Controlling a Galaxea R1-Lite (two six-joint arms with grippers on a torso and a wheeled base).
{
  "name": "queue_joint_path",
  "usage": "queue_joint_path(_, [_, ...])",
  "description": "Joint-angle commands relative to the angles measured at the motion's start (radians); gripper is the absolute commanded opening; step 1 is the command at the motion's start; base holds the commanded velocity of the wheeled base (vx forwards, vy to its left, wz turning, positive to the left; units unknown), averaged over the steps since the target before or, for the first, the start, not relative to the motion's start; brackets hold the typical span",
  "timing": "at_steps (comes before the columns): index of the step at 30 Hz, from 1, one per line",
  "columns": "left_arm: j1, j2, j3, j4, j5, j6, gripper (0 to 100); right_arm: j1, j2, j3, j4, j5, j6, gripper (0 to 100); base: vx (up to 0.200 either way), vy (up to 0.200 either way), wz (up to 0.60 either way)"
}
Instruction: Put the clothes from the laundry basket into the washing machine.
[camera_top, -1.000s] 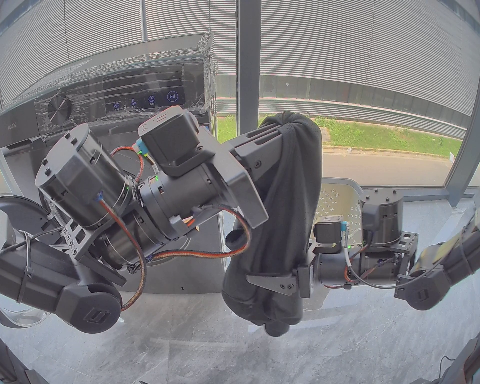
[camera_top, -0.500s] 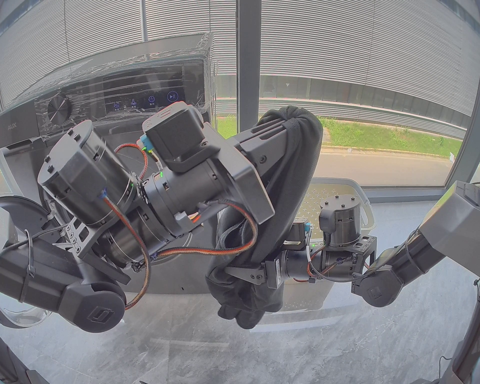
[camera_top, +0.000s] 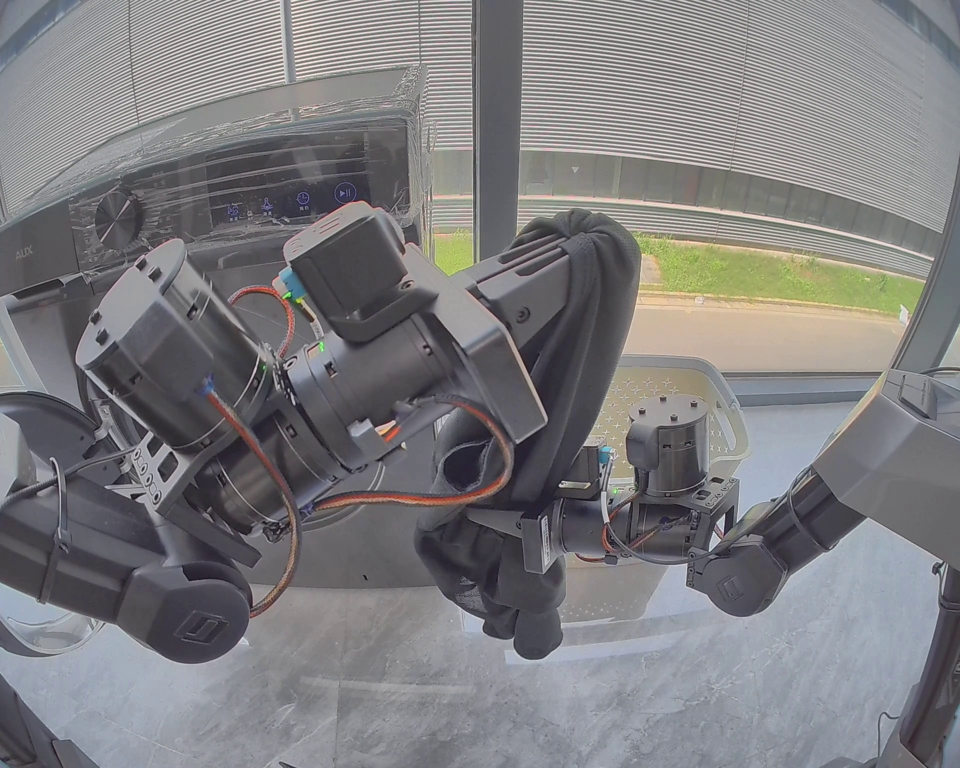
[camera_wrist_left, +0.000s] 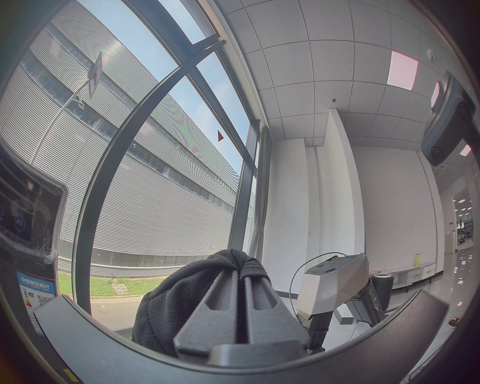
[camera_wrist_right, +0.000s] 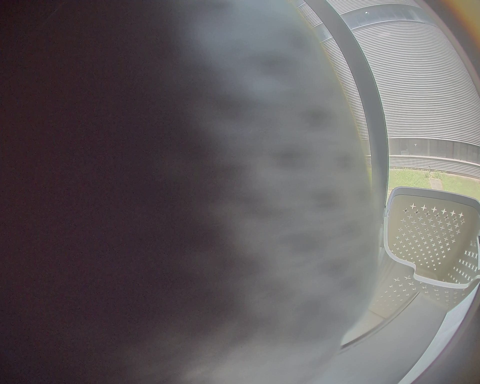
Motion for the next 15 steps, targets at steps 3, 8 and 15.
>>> queue_joint_path(3, [0.005,-0.002,0.000,0.000,0.001,-0.001,0,0.003,-0.045,0.039,-0.008,0.000,-0.001,0,0.000,0.000,0.00])
queue_joint_path(8, [0.076,0.026,0.014,0.001,0.004,-0.002,0,0.051,-0.258,0.266,-0.009,0.030,-0.004,0,0.000,0.000,0.00])
queue_joint_path(15, [0.197,0.135,-0.018,-0.003,0.006,-0.001,0,0.218,-0.578,0.559,-0.009,0.082,0.008,0,0.000,0.000,0.00])
